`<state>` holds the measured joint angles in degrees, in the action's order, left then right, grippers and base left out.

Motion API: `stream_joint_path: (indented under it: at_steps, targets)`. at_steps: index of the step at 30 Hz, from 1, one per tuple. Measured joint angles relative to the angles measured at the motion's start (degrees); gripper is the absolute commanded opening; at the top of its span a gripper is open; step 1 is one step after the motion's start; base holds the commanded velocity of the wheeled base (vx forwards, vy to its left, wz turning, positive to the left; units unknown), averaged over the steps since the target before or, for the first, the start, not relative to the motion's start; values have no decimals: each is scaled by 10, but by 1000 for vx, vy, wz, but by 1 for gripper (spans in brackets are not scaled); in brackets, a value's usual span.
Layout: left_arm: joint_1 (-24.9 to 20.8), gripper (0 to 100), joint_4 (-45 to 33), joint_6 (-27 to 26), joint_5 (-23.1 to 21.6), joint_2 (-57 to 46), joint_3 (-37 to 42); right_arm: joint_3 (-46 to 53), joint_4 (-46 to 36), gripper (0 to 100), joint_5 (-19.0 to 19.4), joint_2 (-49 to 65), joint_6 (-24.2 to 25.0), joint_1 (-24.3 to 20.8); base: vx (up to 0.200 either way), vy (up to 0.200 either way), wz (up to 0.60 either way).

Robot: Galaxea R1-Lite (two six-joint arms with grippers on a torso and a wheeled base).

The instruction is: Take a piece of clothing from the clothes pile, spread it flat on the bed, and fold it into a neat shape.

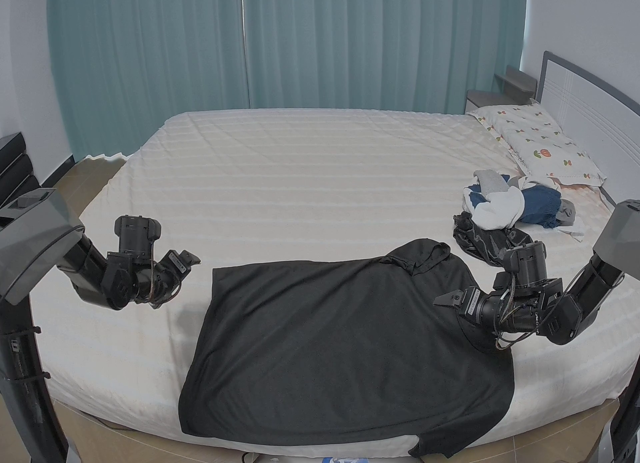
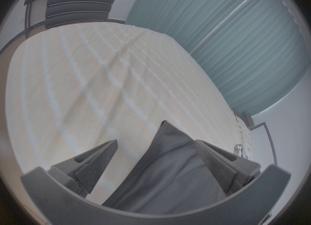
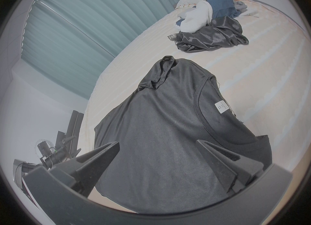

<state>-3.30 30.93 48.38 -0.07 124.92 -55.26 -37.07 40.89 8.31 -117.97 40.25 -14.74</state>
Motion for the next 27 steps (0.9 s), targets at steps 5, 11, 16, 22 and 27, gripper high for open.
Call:
stream_joint_path:
  at_steps: [5, 11, 16, 22, 27]
  targets:
    - [-2, 100, -24, -1, -15, 57, -104, 3, 0, 100, -2, 2, 2, 1, 0, 0, 0]
    - [-6, 100, -74, -15, -70, 124, -226, 7, 0, 100, -3, 3, 4, 3, 0, 0, 0]
    - [-13, 100, -94, -37, -94, 171, -279, 9, 0, 100, 0, 4, 5, 4, 0, 0, 0]
    - [-19, 100, -94, -61, -97, 197, -289, 12, 0, 100, 1, 4, 6, 1, 0, 0, 0]
    - [-24, 100, -91, -62, -97, 203, -289, 15, 0, 100, 1, 7, 7, 1, 0, 0, 0]
